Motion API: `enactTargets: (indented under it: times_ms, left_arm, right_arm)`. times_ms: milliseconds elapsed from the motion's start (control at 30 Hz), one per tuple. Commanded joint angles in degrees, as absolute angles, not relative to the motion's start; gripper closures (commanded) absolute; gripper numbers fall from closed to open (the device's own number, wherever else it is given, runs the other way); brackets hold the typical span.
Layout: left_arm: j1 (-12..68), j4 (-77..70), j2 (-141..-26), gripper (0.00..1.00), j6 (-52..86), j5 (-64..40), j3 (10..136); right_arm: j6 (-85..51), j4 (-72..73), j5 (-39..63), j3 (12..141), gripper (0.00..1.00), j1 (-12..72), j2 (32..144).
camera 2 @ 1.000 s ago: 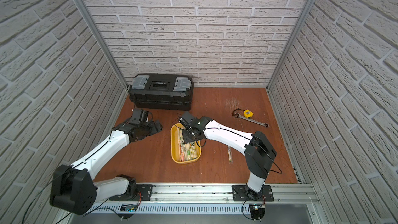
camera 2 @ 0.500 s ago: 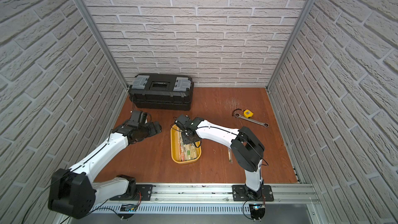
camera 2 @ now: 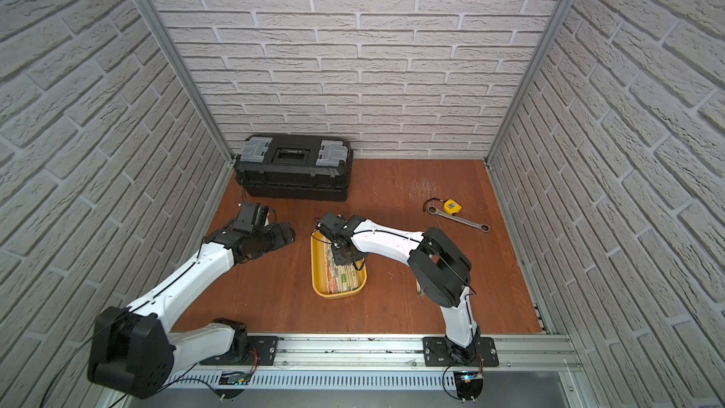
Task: Take the paired disposable chopsticks out of the storage box
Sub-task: Pick up the paired disposable chopsticks from the storage box.
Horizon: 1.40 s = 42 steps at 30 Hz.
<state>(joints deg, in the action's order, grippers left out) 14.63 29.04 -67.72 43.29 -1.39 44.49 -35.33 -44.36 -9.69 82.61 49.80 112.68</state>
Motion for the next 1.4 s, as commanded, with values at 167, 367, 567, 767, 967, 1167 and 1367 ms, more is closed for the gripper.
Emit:
enactTargets:
  times_ms: [167,367,567,767,967,1167,1367]
  left_arm:
    - [14.2,27.2,-67.5,0.02,43.6,-1.9,43.5]
    - [14.2,27.0,-67.2,0.02,43.9,-2.0,43.5]
    - [14.3,26.9,-67.1,0.02,44.3,-2.1,43.5]
    - [14.4,27.0,-67.1,0.02,44.3,-2.2,43.8]
    - [14.7,26.9,-67.3,0.02,44.3,-2.1,43.9]
    - [15.0,27.2,-67.1,0.02,44.3,-2.1,44.2]
    - [15.3,27.6,-66.8,0.02,44.0,-2.1,44.5]
  right_arm:
    - [-35.3,-42.8,-9.8,81.5,0.76,49.2,112.9]
    - [-35.4,-42.2,-9.3,80.5,0.81,49.1,112.4]
    - [-35.6,-42.5,-9.4,80.1,0.84,49.0,110.5]
    - [-36.0,-43.1,-9.6,79.8,0.87,49.0,106.6]
    - [-36.0,-43.5,-10.1,79.8,0.88,49.0,103.9]
    - [-35.9,-43.4,-9.2,80.8,0.98,49.0,103.2]
    - [-36.3,-42.6,-7.9,81.9,0.98,48.7,101.6]
